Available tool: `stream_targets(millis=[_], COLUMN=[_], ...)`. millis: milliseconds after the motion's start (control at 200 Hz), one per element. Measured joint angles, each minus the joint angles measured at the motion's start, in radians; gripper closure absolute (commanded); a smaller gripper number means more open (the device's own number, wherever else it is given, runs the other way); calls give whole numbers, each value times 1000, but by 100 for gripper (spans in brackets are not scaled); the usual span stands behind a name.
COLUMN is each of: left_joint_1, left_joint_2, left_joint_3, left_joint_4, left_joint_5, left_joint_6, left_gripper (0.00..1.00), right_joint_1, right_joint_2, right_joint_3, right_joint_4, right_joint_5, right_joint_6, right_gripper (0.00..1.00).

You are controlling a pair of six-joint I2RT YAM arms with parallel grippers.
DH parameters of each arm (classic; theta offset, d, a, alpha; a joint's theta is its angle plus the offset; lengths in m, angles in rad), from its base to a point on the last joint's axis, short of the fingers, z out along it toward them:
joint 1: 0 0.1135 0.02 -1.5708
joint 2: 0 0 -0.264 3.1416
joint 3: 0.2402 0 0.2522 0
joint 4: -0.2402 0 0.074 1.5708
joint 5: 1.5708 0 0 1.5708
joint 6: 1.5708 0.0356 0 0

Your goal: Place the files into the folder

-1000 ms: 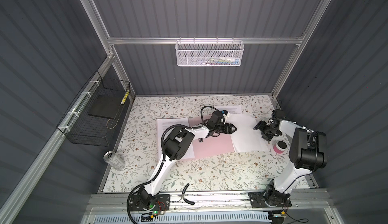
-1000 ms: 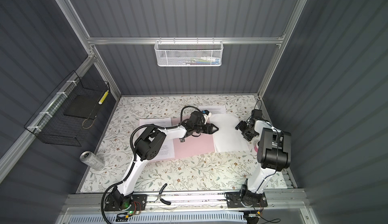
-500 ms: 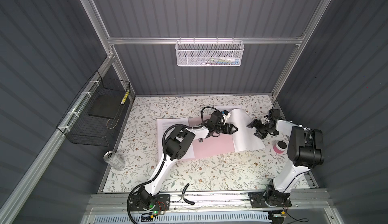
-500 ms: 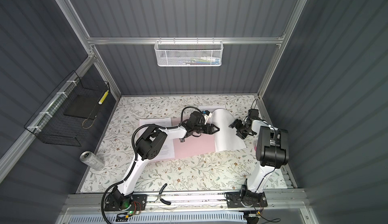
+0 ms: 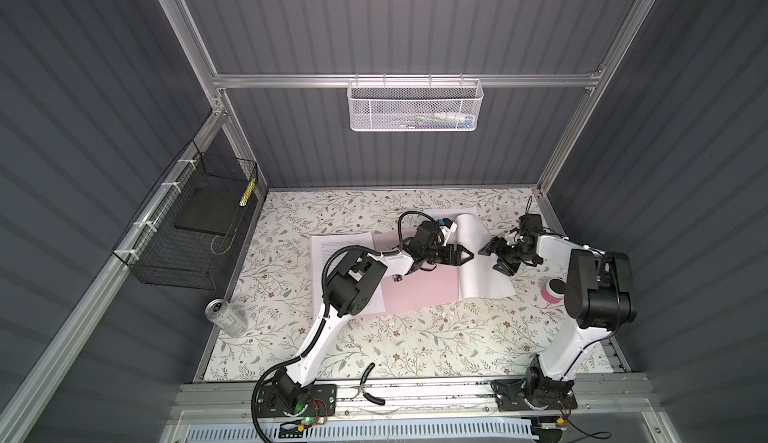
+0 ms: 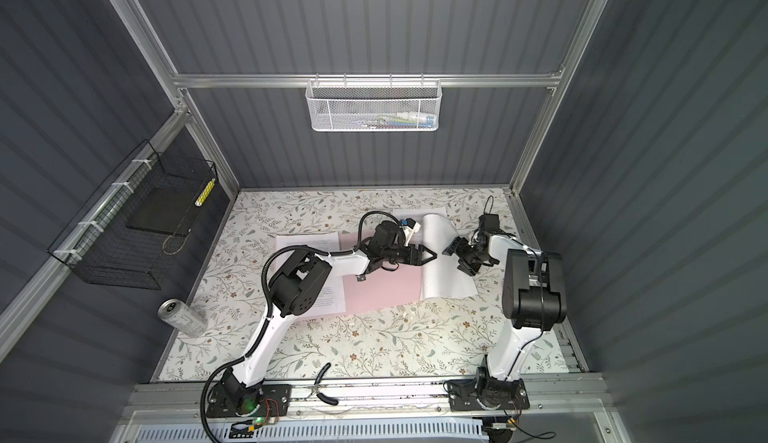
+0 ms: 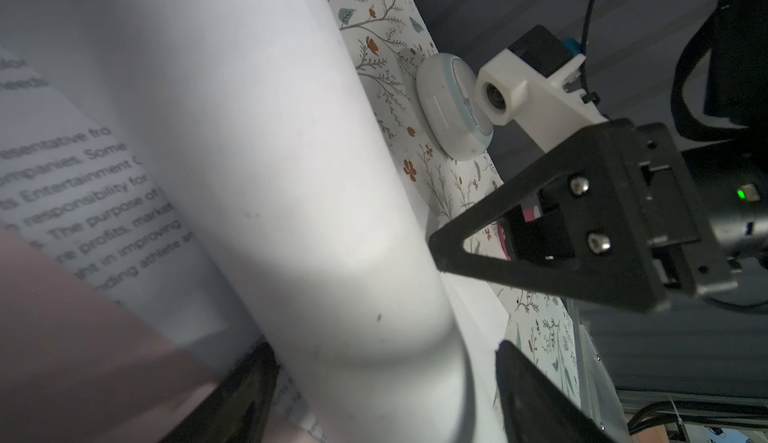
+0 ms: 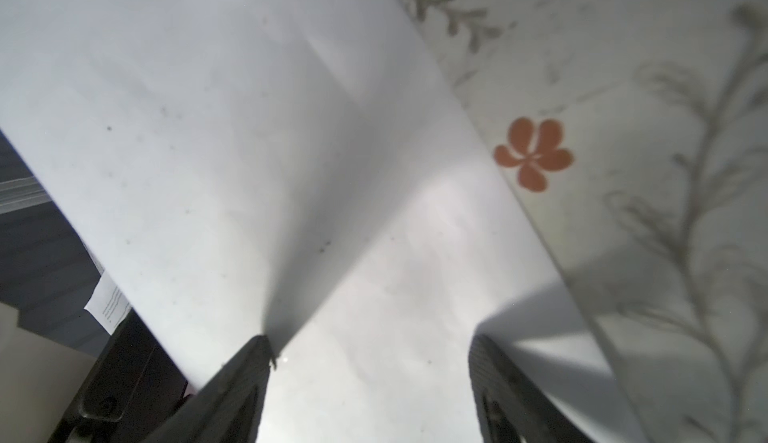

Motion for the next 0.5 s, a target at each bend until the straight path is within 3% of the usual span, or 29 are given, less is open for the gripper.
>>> stream_targets(millis=[185,500], left_joint_1=[2,19], left_joint_2=[-2,-6], left_joint_3=[-19,-74], left_joint_4=[29,105], left_joint_5=[4,4], left_joint_6=[-9,-57], left_gripper=[19,41], right_joint_1=[46,68], right_joint_2=[10,10], right_joint_3=[14,14], right_joint_4=[2,5], right_joint_5=[-4,-30], right_joint_6=[13,45], right_gripper=[24,24])
